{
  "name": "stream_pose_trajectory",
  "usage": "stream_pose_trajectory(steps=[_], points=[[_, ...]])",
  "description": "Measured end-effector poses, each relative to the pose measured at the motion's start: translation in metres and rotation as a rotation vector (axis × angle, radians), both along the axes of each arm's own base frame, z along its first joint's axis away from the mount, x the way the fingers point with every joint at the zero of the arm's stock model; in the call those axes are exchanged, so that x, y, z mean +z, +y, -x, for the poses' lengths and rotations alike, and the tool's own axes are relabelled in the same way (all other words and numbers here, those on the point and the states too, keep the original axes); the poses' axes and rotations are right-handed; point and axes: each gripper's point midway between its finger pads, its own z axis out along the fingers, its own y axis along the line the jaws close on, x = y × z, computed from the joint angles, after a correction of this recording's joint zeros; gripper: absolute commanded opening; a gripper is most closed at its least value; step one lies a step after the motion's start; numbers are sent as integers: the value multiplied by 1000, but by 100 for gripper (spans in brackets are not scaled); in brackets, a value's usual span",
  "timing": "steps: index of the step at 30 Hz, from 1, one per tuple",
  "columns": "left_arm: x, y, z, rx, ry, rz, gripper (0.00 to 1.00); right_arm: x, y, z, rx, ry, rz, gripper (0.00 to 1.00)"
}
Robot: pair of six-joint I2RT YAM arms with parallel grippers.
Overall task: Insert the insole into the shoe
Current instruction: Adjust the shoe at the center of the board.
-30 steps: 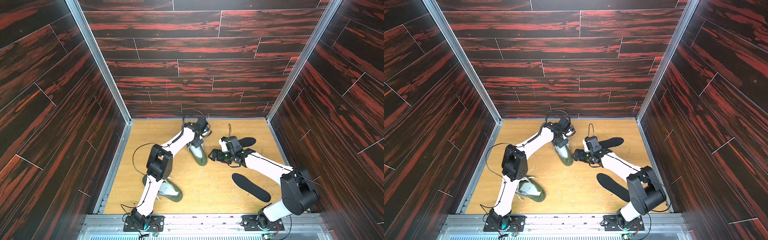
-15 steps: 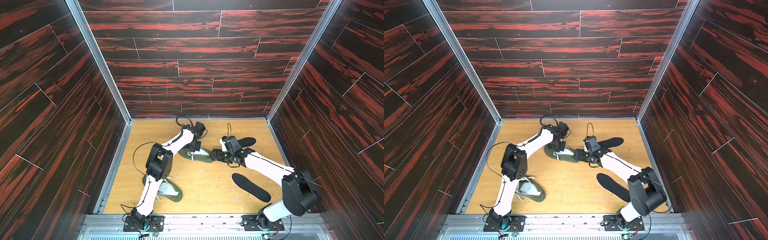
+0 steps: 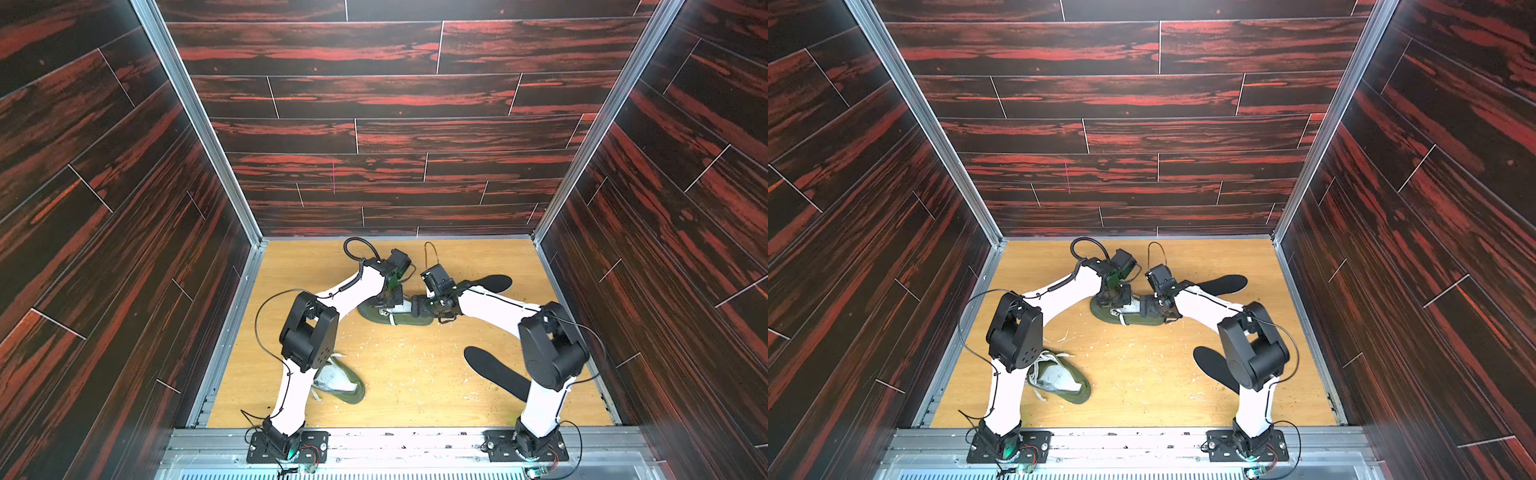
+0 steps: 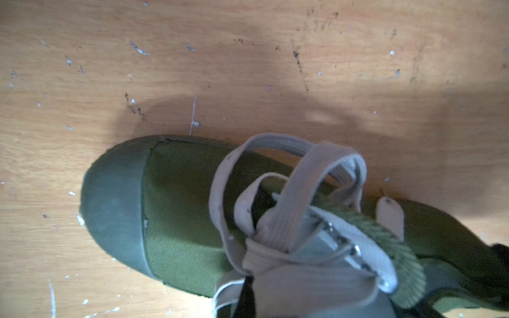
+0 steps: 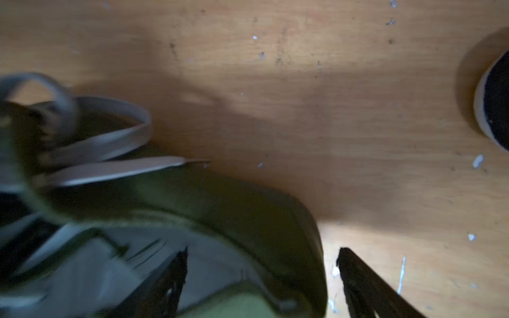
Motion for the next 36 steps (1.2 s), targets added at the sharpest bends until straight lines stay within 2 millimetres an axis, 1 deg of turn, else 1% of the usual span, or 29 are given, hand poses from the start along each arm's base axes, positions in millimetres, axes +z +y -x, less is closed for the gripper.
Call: stream_pose_trajectory(steps=[4, 7, 11, 14, 17, 21, 27, 32, 36], points=[[1, 1, 2, 23, -10, 11, 4, -5, -8, -6, -4, -1, 78, 79], [1, 6, 4, 48, -29, 12, 4, -5, -16, -9, -6, -4, 128, 73], [1, 9, 8, 76, -46, 9, 3, -1, -26, -5, -8, 6, 163, 64], [-1, 10, 7, 91, -63, 7, 3, 8, -32, -3, -8, 5, 170, 60], [-3, 11, 7, 102, -74, 4, 3, 18, -39, -3, -18, -3, 164, 59], [-2, 12, 7, 110, -86, 5, 3, 27, -48, 2, -33, 4, 133, 59], [0, 12, 8, 113, -89, 11, 3, 33, -49, 12, -35, 32, 33, 57], [0, 10, 9, 123, -86, 27, 3, 29, -46, 14, -59, 71, -59, 68], [0, 11, 9, 125, -86, 27, 3, 38, -34, 11, -48, 62, -112, 73]])
